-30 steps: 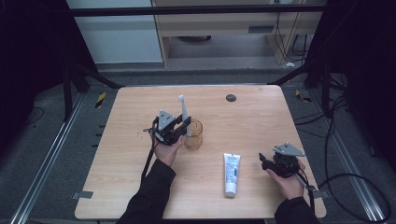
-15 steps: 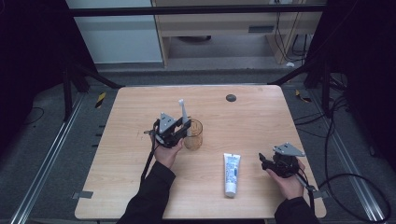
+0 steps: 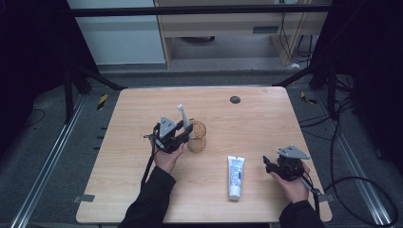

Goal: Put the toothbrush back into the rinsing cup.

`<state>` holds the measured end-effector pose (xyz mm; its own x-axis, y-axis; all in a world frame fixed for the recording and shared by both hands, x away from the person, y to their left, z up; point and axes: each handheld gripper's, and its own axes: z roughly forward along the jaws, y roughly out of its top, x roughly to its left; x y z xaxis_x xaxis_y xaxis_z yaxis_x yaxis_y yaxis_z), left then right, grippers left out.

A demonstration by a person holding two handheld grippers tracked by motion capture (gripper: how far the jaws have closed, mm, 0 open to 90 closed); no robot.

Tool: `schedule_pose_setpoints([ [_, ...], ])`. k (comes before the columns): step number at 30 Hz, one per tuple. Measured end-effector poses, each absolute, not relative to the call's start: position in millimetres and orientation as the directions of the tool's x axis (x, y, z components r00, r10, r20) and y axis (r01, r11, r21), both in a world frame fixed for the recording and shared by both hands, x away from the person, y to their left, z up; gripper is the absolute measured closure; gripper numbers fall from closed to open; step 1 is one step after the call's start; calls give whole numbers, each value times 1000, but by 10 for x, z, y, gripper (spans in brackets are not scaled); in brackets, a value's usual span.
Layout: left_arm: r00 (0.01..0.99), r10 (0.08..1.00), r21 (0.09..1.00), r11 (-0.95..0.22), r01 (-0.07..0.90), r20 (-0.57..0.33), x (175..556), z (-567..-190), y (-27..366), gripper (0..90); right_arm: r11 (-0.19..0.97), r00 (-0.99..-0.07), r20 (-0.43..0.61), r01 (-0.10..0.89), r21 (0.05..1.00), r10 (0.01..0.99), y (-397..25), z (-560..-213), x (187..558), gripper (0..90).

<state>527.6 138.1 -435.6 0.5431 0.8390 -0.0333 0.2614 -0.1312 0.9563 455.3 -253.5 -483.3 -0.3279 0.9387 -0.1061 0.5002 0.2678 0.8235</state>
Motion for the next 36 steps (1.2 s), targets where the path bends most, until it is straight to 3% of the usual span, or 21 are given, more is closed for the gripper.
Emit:
schedule_pose_setpoints([
  [10, 547, 837, 954, -134, 268, -37, 5164, -4338, 1421, 425, 267, -331, -104, 496, 826, 938, -2521, -4821, 4548, 314],
  [26, 556, 831, 943, -177, 281, -9, 5046, -4245, 1439, 364, 255, -326, -97, 489, 834, 941, -2521, -4796, 4541, 314],
  [36, 559, 829, 935, -213, 285, 18, 4952, -4161, 1654, 342, 233, -328, -73, 480, 846, 942, -2511, -4726, 4514, 317],
])
